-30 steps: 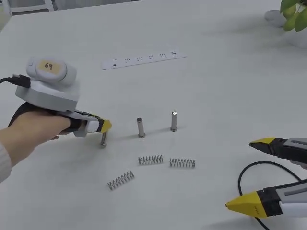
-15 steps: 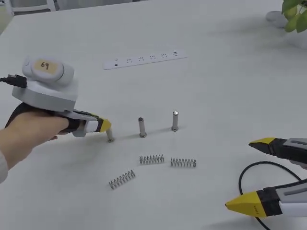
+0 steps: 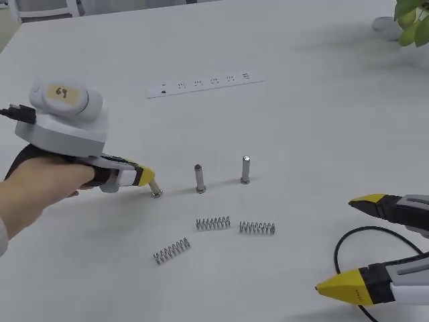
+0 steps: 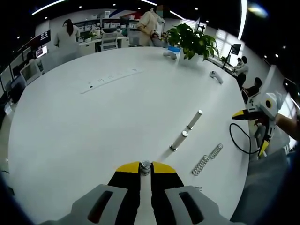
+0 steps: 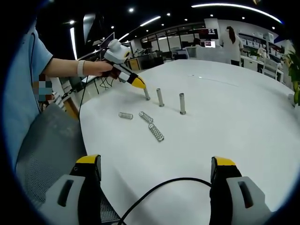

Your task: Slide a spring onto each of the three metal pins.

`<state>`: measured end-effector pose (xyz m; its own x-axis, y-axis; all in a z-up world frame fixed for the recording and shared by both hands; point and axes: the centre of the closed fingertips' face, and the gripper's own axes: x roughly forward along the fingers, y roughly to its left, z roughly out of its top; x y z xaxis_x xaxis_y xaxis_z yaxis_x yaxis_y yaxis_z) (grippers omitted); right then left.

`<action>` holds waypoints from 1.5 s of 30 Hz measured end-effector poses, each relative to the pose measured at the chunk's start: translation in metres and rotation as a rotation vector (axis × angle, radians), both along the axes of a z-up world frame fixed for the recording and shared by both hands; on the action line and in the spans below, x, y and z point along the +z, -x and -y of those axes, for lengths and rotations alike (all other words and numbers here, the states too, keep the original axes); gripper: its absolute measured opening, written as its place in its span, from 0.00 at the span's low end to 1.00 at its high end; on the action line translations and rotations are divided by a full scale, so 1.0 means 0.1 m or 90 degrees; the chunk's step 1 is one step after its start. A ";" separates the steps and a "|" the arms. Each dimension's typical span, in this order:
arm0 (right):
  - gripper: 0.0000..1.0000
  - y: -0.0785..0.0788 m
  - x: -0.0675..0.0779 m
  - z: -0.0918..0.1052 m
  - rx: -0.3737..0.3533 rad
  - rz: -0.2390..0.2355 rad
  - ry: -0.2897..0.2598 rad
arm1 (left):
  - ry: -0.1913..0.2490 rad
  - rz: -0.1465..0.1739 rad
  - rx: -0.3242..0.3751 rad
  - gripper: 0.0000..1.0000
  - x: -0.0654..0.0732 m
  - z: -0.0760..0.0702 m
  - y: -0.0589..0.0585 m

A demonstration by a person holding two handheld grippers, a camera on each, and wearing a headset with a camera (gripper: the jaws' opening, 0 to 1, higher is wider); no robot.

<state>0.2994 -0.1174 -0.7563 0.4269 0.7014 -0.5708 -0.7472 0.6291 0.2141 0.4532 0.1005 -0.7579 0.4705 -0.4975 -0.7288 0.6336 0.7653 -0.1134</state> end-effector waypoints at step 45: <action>0.95 0.01 -0.01 0.01 -0.001 -0.002 -0.002 | -0.018 0.008 -0.029 0.00 -0.04 0.02 0.07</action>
<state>0.2985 -0.1184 -0.7578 0.4266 0.7024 -0.5697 -0.7452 0.6299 0.2187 0.4461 0.0981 -0.7617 0.4573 -0.4976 -0.7371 0.6687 0.7388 -0.0839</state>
